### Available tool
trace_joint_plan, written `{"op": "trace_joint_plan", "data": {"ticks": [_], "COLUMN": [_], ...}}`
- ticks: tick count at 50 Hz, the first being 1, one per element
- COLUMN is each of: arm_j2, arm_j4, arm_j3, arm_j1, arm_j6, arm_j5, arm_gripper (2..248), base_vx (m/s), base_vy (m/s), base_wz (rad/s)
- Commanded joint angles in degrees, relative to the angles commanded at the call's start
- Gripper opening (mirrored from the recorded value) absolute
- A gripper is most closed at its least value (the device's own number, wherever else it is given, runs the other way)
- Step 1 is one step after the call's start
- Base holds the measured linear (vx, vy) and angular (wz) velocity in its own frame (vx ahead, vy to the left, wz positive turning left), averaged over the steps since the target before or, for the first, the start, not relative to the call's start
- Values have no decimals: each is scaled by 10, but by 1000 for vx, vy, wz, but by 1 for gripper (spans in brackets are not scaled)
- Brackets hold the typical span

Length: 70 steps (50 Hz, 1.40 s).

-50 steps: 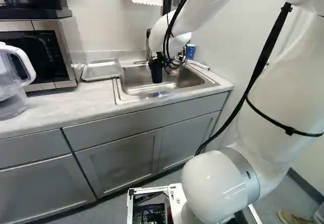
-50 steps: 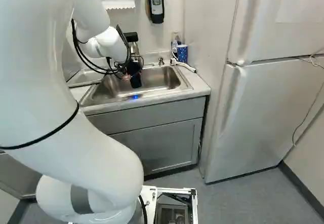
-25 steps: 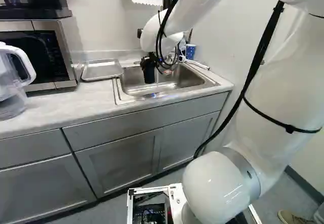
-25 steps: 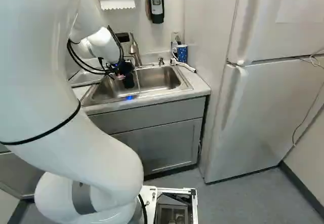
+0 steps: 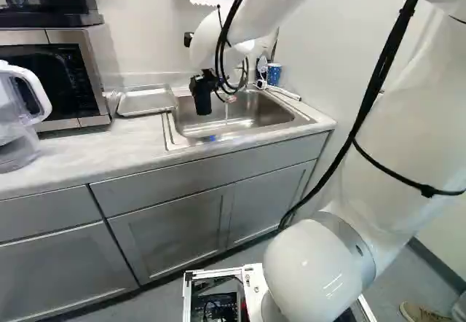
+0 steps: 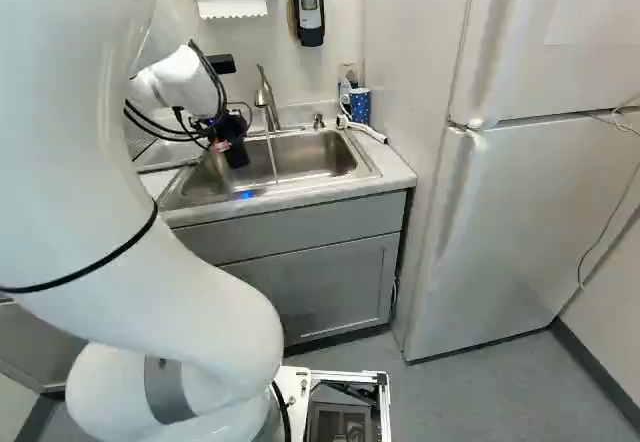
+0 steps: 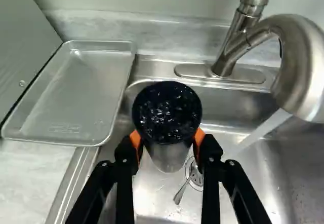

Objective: Rinse the cup and place it in the tray

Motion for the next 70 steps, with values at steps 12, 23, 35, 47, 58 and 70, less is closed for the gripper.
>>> {"op": "trace_joint_plan", "data": {"ticks": [12,23,35,47,58,70], "arm_j2": [3,14,26,36,46,55], "arm_j4": [0,0,0,0,0,0], "arm_j3": [-13,-17,-21,-26,-31,-37], "arm_j1": [15,16,16,16,16,16], "arm_j6": [0,0,0,0,0,0], "arm_j5": [0,0,0,2,7,10], "arm_gripper": [120,120,120,120,120,120], "base_vx": [0,0,0,0,0,0], "base_vy": [0,0,0,0,0,0], "base_wz": [0,0,0,0,0,0]}}
